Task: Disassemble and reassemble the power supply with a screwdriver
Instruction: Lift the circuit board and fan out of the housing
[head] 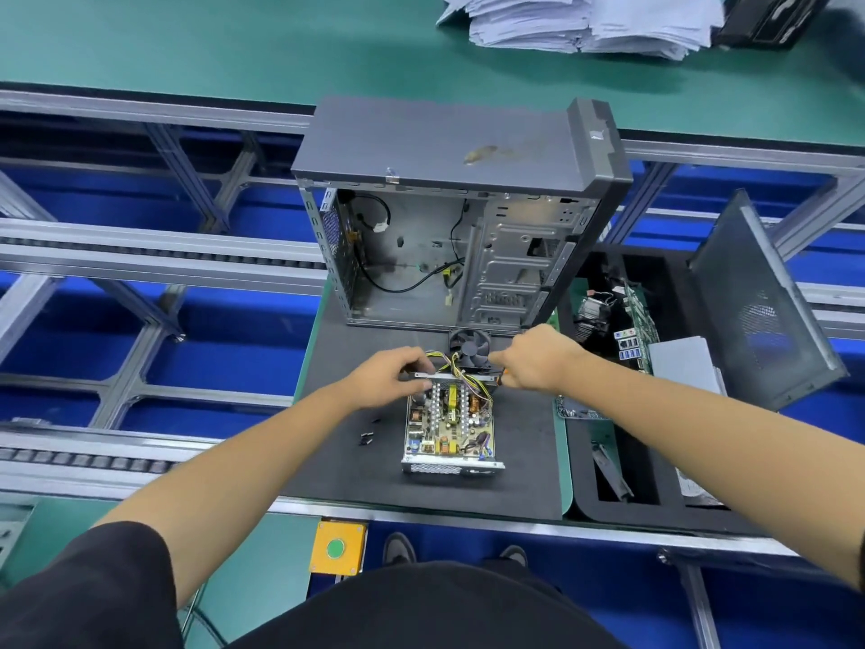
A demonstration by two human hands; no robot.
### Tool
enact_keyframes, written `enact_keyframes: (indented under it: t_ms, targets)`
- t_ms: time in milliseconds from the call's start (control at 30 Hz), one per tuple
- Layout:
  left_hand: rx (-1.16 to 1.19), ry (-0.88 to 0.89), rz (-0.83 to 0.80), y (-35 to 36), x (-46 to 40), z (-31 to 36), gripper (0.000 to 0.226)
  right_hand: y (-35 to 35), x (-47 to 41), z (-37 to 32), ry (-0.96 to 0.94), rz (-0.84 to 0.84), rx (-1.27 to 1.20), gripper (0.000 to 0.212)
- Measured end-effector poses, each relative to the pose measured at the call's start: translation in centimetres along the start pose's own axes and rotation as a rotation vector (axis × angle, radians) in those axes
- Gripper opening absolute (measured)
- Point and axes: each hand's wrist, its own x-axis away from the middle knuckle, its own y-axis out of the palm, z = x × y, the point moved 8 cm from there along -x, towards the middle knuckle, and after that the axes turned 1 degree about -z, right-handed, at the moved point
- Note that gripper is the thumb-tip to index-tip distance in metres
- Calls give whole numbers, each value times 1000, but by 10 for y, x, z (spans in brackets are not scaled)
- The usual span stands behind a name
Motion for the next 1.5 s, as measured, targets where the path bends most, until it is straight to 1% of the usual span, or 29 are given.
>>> enact_keyframes:
  t_ms: [67,133,267,367,433,567,700,767,867,967,1067,1133,1167,1233,1267,1300,1367,1433,1500]
  targets:
    - [-92,39,18,2,-3,5,22,0,-1,1,98,-19,-16,31]
    - [-137,43,51,1,-7,7,18,4,-4,1,210,-67,-63,32]
    - [-242,10,31,4,-12,6,17,14,-6,6,426,-240,-283,32]
    - [-333,31,3,8,-14,7,18,13,1,16,543,-289,-416,36]
    - [-359,48,-2,10,-14,7,18,12,6,24,591,-292,-489,36]
    - [-356,61,51,12,-12,5,21,11,25,52,662,-214,-636,29]
    - [-345,85,88,11,-11,2,24,37,55,64,744,-231,-849,20]
    - [-342,94,104,10,-12,2,27,61,67,59,806,-197,-983,17]
    - [-337,69,133,6,-14,-1,33,104,81,39,925,-106,-1197,20]
    - [-313,5,161,1,-18,-9,34,140,88,3,1013,66,-1482,22]
    - [-266,-35,158,0,-20,-15,35,167,96,-33,1109,210,-1625,24]
    - [-262,-57,158,-1,-21,-16,37,183,105,-47,1237,302,-1701,22]
    - [-270,-65,162,-1,-21,-16,37,190,111,-50,1338,357,-1726,21]
    - [-274,-74,169,1,-21,-15,38,199,122,-51,1537,433,-1692,19]
    - [-266,-66,168,3,-22,-11,37,199,123,-52,1596,433,-1671,18]
    - [-273,-49,164,7,-21,-7,35,198,120,-54,1611,408,-1653,19]
    - [-359,7,188,15,-21,5,33,193,106,-55,1532,297,-1537,23]
    - [-471,23,257,24,-19,16,35,188,85,-57,1346,170,-1357,28]
    - [-523,4,360,29,-16,27,33,183,70,-58,1186,106,-1210,30]
